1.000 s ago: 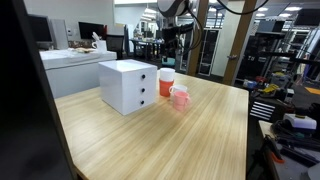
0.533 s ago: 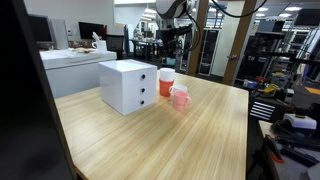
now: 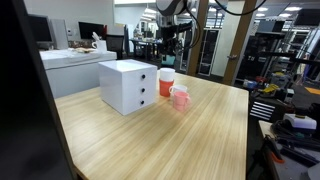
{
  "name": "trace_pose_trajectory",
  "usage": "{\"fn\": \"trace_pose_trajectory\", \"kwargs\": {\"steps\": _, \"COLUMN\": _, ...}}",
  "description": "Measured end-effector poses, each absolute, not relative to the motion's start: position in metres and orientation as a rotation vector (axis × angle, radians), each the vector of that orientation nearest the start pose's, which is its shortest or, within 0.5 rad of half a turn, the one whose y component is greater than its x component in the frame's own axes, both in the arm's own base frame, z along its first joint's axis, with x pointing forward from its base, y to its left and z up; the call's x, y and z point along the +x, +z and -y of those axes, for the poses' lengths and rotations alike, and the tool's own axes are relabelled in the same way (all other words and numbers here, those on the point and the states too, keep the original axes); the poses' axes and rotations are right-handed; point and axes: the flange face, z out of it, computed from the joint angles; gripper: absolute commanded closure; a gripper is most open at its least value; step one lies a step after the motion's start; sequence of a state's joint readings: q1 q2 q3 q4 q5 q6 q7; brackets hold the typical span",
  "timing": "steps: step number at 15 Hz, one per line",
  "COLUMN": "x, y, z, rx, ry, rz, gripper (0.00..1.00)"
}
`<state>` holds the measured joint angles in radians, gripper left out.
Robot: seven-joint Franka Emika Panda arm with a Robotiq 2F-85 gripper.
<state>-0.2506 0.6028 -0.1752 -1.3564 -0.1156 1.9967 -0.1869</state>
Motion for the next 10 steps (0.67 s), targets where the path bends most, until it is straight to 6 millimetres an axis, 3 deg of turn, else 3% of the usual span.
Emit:
{"fn": "trace_pose_trajectory", "kwargs": {"steps": 4, "x": 0.667, "y": 0.421, "z": 0.278, "rx": -3.343, "ry": -0.032, "rz": -0.274, "gripper": 0.48}}
{"fn": "trace_pose_trajectory", "kwargs": {"steps": 7, "x": 0.659, "y": 0.472, "z": 0.267, "rx": -3.341, "ry": -0.116, "rz": -0.255, "gripper": 0.48}}
{"fn": "trace_pose_trajectory", "kwargs": {"steps": 10, "x": 0.649, "y": 0.507, "z": 0.257, "rx": -3.340, "ry": -0.178, "rz": -0.184, "gripper": 0.48}}
